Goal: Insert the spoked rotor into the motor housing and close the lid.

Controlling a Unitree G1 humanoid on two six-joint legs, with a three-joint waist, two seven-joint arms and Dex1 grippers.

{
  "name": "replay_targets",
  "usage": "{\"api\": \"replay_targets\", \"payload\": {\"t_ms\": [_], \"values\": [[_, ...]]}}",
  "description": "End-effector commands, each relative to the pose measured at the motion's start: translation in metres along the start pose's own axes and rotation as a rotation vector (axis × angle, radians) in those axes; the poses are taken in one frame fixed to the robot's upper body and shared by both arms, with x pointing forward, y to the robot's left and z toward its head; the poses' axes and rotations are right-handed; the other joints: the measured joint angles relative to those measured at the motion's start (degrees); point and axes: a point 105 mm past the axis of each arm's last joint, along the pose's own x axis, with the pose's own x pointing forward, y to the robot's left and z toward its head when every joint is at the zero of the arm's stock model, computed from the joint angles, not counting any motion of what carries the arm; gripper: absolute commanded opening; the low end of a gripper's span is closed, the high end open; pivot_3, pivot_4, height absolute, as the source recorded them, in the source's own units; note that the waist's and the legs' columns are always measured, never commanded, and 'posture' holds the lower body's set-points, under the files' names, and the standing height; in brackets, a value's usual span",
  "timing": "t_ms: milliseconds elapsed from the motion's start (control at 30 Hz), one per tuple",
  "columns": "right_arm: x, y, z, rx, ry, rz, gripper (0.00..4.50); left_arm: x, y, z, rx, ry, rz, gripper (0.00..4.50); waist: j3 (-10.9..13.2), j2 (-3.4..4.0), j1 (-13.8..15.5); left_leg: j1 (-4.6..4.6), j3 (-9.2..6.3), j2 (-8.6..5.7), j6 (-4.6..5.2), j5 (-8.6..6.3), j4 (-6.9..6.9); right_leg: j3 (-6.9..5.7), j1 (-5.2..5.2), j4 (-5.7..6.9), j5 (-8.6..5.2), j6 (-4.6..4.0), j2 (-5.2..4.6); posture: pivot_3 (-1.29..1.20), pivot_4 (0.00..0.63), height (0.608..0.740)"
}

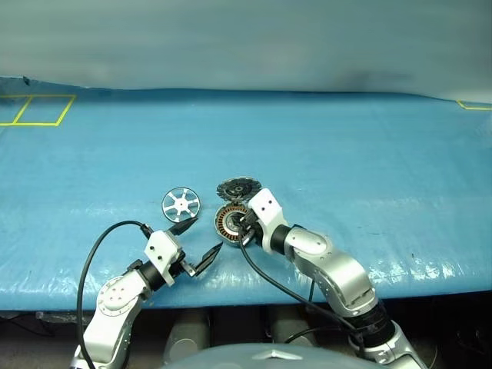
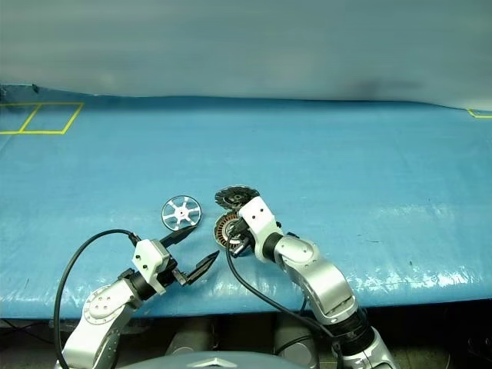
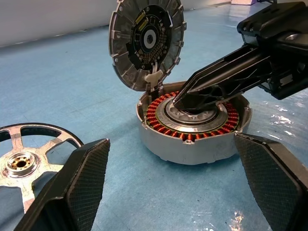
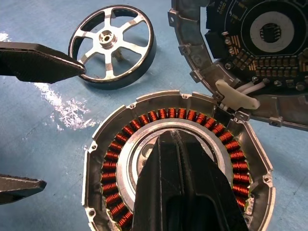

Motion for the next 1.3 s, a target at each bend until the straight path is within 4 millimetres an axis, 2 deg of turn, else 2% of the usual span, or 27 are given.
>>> {"api": "replay_targets", "payload": {"t_ms": [33,200,667,767,933,1100,1167,1233,1300], "values": [[0.002,0.000,0.006,-0.010,-0.032,0.001,0.04,0.001,-0.002,0.003,0.002,-0.017,-0.009,4.50,0.0,0.00,0.0,0.00,0.00,0.00,0.00,0.00,0.00,0.00,0.00,0.00,0.00,0.00,0.00,0.00,0.150,0.740],[0.004,-0.002,0.000,0.015,-0.016,-0.002,0.04,0.002,-0.003,0.003,-0.002,-0.017,-0.011,4.50,0.0,0.00,0.0,0.01,0.01,0.00,0.00,0.00,0.00,0.00,0.01,0.00,0.00,0.00,0.00,0.00,0.150,0.740],[-0.001,-0.006,-0.036,0.064,0.108,-0.029,0.04,0.001,-0.004,0.002,-0.011,-0.015,-0.016,4.50,-0.5,0.08,0.0,0.09,0.01,0.00,0.00,0.00,0.00,0.01,0.09,0.00,0.00,0.00,0.00,0.00,0.150,0.740],[-0.003,-0.005,-0.038,0.072,0.110,-0.024,0.04,0.002,-0.004,0.002,-0.012,-0.015,-0.019,4.50,-0.6,0.08,0.0,0.23,0.01,0.01,-0.01,-0.01,0.00,0.00,0.15,-0.01,-0.01,-0.01,-0.01,0.00,0.150,0.740],[-0.007,-0.005,-0.022,0.072,0.042,-0.016,0.04,0.002,-0.005,0.002,-0.013,-0.016,-0.021,4.50,-0.6,0.07,0.1,0.40,0.01,0.00,-0.03,-0.03,0.00,0.00,0.15,-0.06,-0.03,-0.01,-0.07,0.00,0.150,0.740],[-0.028,0.000,0.012,0.071,-0.099,0.028,0.04,0.000,0.002,0.011,0.004,-0.042,0.009,4.50,-0.5,0.10,0.1,0.10,0.01,-0.01,-0.01,-0.02,-0.01,0.00,0.10,-0.02,-0.02,-0.01,-0.06,0.00,0.150,0.740],[-0.035,0.002,0.017,0.057,-0.113,0.043,0.04,-0.003,0.006,0.016,0.038,-0.040,0.002,4.50,-0.5,0.09,0.1,-0.01,0.00,-0.01,0.00,-0.01,0.00,0.00,-0.01,-0.01,0.00,0.00,-0.04,0.00,0.150,0.740],[-0.041,0.004,0.019,0.036,-0.112,0.055,0.04,-0.007,0.015,0.015,0.042,0.036,0.006,4.50,-0.5,0.09,0.0,0.00,-0.01,0.01,0.00,-0.01,-0.03,-0.01,-0.02,-0.01,-0.01,-0.01,-0.01,0.00,0.150,0.740],[-0.045,0.004,0.017,0.016,-0.097,0.058,0.04,-0.011,0.027,0.022,0.102,0.084,-0.005,4.50,-0.5,0.09,0.0,0.00,-0.04,0.04,-0.01,-0.01,-0.04,-0.05,-0.02,-0.01,-0.02,-0.02,0.02,0.00,0.150,0.740]]}}
